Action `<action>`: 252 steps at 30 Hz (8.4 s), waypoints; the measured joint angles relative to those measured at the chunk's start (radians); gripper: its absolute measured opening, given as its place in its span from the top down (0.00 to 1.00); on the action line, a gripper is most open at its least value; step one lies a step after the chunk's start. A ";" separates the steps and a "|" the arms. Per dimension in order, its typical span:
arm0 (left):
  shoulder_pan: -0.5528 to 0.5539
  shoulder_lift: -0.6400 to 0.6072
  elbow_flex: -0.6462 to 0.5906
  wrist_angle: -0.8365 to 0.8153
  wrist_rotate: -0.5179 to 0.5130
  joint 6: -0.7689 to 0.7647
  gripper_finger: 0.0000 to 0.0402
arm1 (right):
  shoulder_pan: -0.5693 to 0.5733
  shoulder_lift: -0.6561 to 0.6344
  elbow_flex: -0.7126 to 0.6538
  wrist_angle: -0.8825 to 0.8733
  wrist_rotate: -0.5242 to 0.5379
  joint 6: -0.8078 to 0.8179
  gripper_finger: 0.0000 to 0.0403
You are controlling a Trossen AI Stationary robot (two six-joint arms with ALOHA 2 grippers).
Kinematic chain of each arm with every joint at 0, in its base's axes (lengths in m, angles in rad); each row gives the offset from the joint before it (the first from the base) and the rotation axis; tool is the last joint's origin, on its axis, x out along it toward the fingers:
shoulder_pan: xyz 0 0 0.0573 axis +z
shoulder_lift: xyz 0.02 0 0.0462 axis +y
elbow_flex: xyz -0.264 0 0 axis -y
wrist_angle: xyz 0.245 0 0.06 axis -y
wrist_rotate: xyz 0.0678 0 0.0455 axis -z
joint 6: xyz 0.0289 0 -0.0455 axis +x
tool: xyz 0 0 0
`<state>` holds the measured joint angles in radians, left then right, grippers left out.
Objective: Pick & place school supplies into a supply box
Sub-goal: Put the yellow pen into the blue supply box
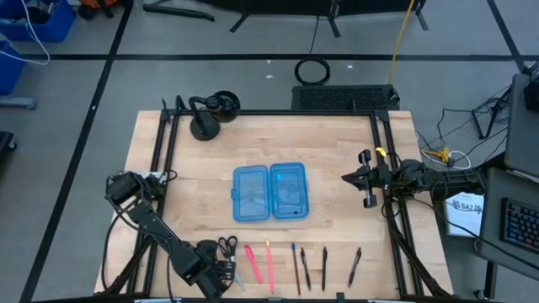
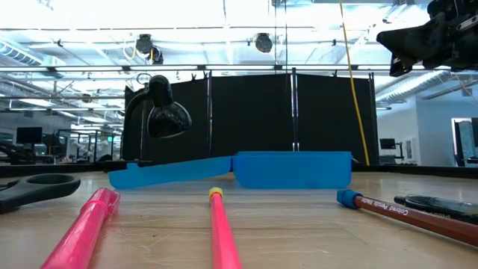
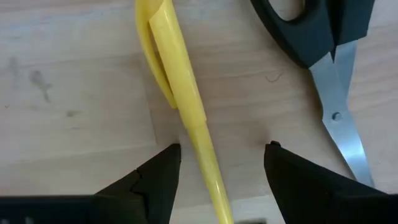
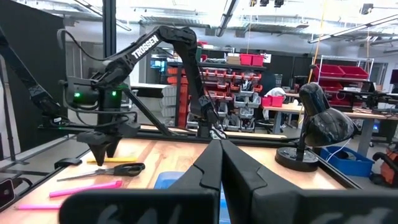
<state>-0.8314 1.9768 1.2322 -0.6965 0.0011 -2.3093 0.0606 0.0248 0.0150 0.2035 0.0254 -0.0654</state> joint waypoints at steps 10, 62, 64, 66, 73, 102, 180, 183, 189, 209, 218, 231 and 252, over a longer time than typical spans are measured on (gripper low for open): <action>0.000 -0.001 -0.023 -0.017 0.023 0.013 0.63 | 0.000 0.000 0.000 -0.020 0.000 0.000 1.00; 0.465 0.005 0.608 -0.527 -0.433 0.717 1.00 | 0.000 0.001 0.000 -0.052 -0.001 0.073 1.00; 0.456 0.005 0.608 -0.529 -0.475 0.739 1.00 | 0.000 0.001 0.000 -0.051 0.000 0.062 1.00; 0.442 0.005 0.608 -0.538 -0.505 0.760 1.00 | 0.000 0.001 0.000 -0.051 0.000 0.046 1.00; 0.304 0.002 0.608 -0.588 -0.725 0.931 1.00 | 0.000 0.001 0.000 -0.058 0.003 0.023 1.00; 0.538 -0.739 -0.153 0.586 -0.133 2.584 1.00 | 0.000 0.136 0.000 0.063 -0.008 0.013 1.00; 0.564 -1.000 -1.178 1.456 -0.581 2.351 0.96 | -0.937 1.938 1.366 -0.367 -0.263 -0.575 1.00; 0.564 -1.000 -1.178 1.458 -0.580 2.349 0.99 | -0.931 1.938 1.366 -0.353 -0.262 -0.611 1.00; 0.563 -1.000 -1.178 1.465 -0.578 2.333 0.96 | -0.926 1.938 1.366 -0.298 -0.261 -0.587 1.00; 0.563 -1.000 -1.178 1.449 -0.578 2.338 0.92 | -0.916 1.937 1.366 -0.454 -0.262 -0.576 0.86; 0.563 -1.000 -1.178 1.447 -0.578 2.357 0.92 | -0.893 1.938 1.366 -0.534 -0.261 -0.588 0.73; 0.563 -1.000 -1.177 1.401 -0.578 2.355 0.92 | -0.885 1.965 1.365 -0.557 -0.156 -0.602 0.73; 0.563 -1.000 -1.177 1.394 -0.582 2.353 0.92 | -0.904 2.046 1.370 -0.595 -0.095 -0.639 0.73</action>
<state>-0.2680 0.9768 0.0547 0.6975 -0.5812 0.0441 -0.8436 2.0710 1.3846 -0.3915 -0.0700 -0.7048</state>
